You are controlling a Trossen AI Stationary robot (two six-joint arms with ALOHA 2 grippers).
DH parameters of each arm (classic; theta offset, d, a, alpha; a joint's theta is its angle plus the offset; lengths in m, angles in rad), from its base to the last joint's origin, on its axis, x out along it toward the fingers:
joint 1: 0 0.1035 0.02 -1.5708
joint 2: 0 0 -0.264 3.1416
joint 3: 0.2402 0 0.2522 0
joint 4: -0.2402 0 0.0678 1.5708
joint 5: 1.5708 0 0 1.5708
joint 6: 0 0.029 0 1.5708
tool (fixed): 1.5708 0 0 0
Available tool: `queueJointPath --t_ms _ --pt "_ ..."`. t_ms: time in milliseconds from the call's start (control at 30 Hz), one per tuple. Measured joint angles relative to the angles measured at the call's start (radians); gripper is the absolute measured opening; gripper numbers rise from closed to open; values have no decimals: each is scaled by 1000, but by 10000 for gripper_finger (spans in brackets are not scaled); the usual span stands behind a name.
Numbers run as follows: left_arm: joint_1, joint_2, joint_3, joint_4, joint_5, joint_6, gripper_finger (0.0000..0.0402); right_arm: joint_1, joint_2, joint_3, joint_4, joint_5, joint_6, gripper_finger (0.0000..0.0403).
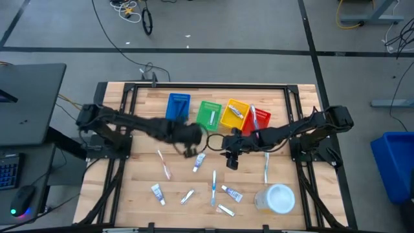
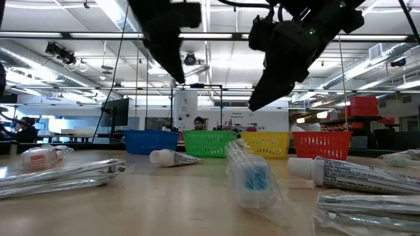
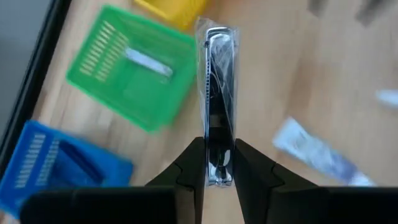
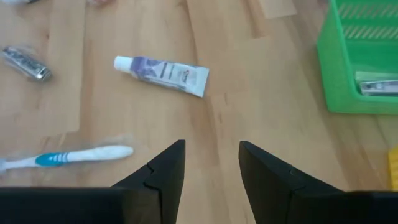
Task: Pick & Place Travel size toiletries
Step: Put the left silver nail cutter into the green bin
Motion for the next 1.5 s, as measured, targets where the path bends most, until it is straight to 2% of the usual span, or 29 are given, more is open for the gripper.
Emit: queueJointPath --t_ms 133,233,400,667,833,1200,1500 --pt "125 22 -46 170 39 107 70 19 0 0 1 4 56 156" --pt "212 22 -106 386 136 152 72 34 0 0 -1 23 85 156" --pt "311 19 -184 564 239 186 72 47 0 0 10 55 102 156" --pt "369 19 -326 751 251 166 76 46 0 0 41 63 101 156" --pt "380 20 -382 875 228 102 76 45 0 0 83 123 99 154" --pt "377 149 -408 932 248 65 77 45 0 0 126 132 99 153" --pt "379 151 -406 946 246 120 92 44 0 0 129 132 95 152"
